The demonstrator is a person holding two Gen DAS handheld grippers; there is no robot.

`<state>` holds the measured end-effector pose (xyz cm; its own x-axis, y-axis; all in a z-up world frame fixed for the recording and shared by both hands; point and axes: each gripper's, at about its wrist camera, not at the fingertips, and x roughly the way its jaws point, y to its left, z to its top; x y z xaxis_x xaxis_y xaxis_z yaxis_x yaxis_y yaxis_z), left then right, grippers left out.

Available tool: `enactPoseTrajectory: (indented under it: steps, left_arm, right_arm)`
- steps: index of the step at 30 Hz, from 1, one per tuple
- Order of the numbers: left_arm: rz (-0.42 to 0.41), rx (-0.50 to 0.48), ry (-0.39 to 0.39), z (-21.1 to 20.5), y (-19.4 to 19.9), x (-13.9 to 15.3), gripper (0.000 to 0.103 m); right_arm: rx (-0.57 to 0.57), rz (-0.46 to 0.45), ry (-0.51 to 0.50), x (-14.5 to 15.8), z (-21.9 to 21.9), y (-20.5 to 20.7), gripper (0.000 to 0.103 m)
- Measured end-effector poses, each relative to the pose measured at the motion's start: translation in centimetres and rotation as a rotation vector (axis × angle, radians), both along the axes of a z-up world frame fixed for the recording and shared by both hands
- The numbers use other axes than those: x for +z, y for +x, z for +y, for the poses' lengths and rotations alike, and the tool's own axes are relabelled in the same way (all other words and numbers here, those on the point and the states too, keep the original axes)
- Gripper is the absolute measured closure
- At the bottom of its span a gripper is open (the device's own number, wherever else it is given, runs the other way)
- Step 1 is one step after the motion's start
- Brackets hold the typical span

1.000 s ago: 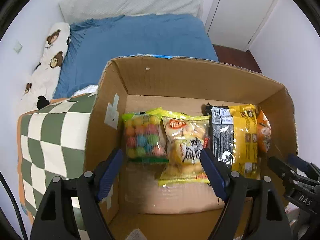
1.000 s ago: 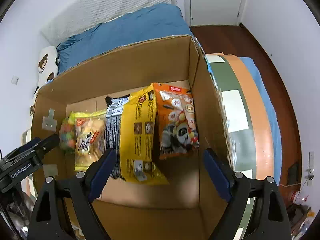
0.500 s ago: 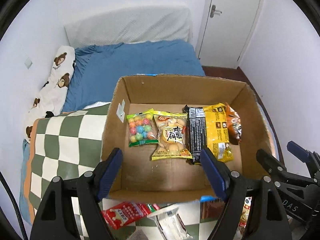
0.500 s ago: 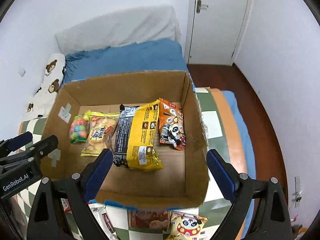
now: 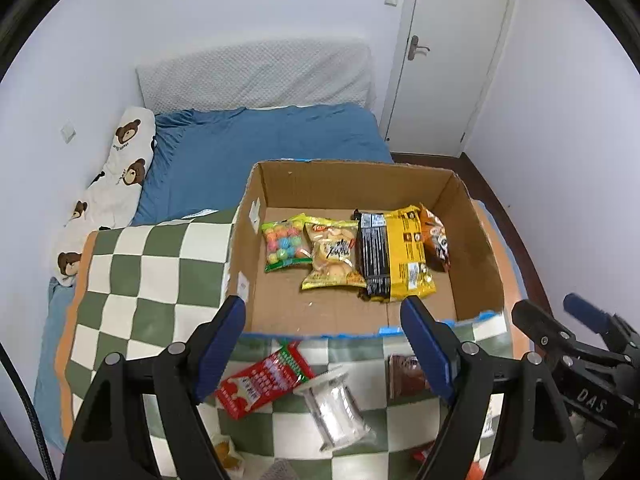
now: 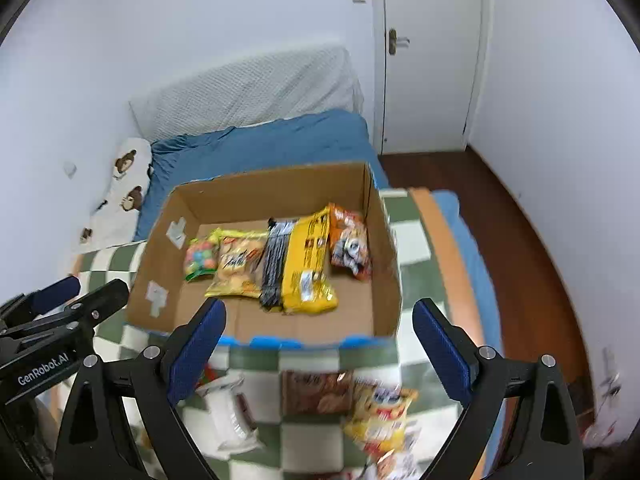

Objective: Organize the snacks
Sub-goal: 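Move both tools back over the remaining snacks, then grasp the white bar with the left tool while the right tool grasps the brown biscuit packet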

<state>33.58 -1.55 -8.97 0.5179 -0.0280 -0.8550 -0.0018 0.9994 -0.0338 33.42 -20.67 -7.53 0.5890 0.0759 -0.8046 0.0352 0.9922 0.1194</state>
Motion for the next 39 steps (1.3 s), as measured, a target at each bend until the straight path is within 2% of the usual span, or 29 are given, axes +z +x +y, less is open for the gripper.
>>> enactPoseTrajectory:
  steps: [2,5,7,9,11,14,17,18,20,22,26,29,30,31,33,34,39]
  left_arm:
    - [0.016,-0.011,-0.012,0.4,-1.3,-0.5,0.024]
    - [0.114,0.017,-0.023,1.2,-2.4,-3.6,0.024]
    - [0.205,0.049,-0.065,1.7,-2.8,-6.8,0.024]
    - [0.280,0.083,-0.066,1.8,-3.1,-10.2,0.024]
    - [0.342,0.130,-0.072,1.9,-3.2,-13.8,0.024]
    - [0.456,0.180,-0.092,1.8,-2.8,-18.8,0.024]
    - [0.539,0.198,-0.140,1.1,-1.9,-22.4,0.024]
    - [0.557,0.196,-0.155,0.7,-1.7,-23.1,0.024]
    - [0.566,0.195,-0.172,0.2,-1.6,-23.9,0.043]
    - [0.554,0.182,-0.177,-0.1,-1.9,-23.8,0.049]
    - [0.537,0.140,-0.107,0.2,-3.0,-23.4,0.049]
    - [0.551,0.139,-0.099,1.2,-4.0,-23.8,0.047]
    - [0.556,0.142,-0.104,1.5,-4.2,-23.9,0.047]
    - [0.559,0.144,-0.109,1.8,-4.4,-24.0,0.047]
    - [0.563,0.146,-0.117,2.1,-4.7,-24.0,0.047]
    - [0.563,0.146,-0.123,2.2,-4.8,-24.0,0.047]
    - [0.566,0.139,-0.131,3.7,-5.3,-24.4,0.047]
  right_arm:
    - [-0.011,0.052,0.036,-1.1,-0.7,-0.8,0.007]
    - [-0.041,0.159,0.094,-4.6,-2.1,-1.7,0.007]
    - [-0.068,0.246,0.150,-7.5,-3.1,-1.8,0.007]
    - [-0.083,0.326,0.253,-10.5,-4.0,-1.5,0.007]
    - [-0.120,0.372,0.376,-12.8,-4.6,-1.2,0.007]
    - [-0.178,0.422,0.468,-15.6,-3.8,-0.6,0.016]
    - [-0.215,0.470,0.520,-17.9,-2.5,-0.4,0.020]
    - [-0.238,0.489,0.528,-18.8,-2.1,-0.4,0.020]
    - [-0.304,0.497,0.540,-20.0,-1.9,-0.3,0.020]
    - [-0.379,0.510,0.543,-21.3,-1.9,-0.1,0.020]
    - [-0.521,0.516,0.568,-23.6,-2.3,0.2,0.020]
    - [-0.595,0.508,0.576,-24.7,-2.4,0.5,0.021]
    - [-0.605,0.516,0.557,-24.9,-2.3,0.7,0.024]
    - [-0.613,0.528,0.521,-25.1,-2.1,0.7,0.038]
    - [-0.558,0.545,0.473,-25.1,-1.4,1.0,0.041]
    - [-0.488,0.552,0.421,-25.0,-0.7,1.1,0.042]
    - [0.007,0.644,0.101,-25.2,4.7,-0.6,0.043]
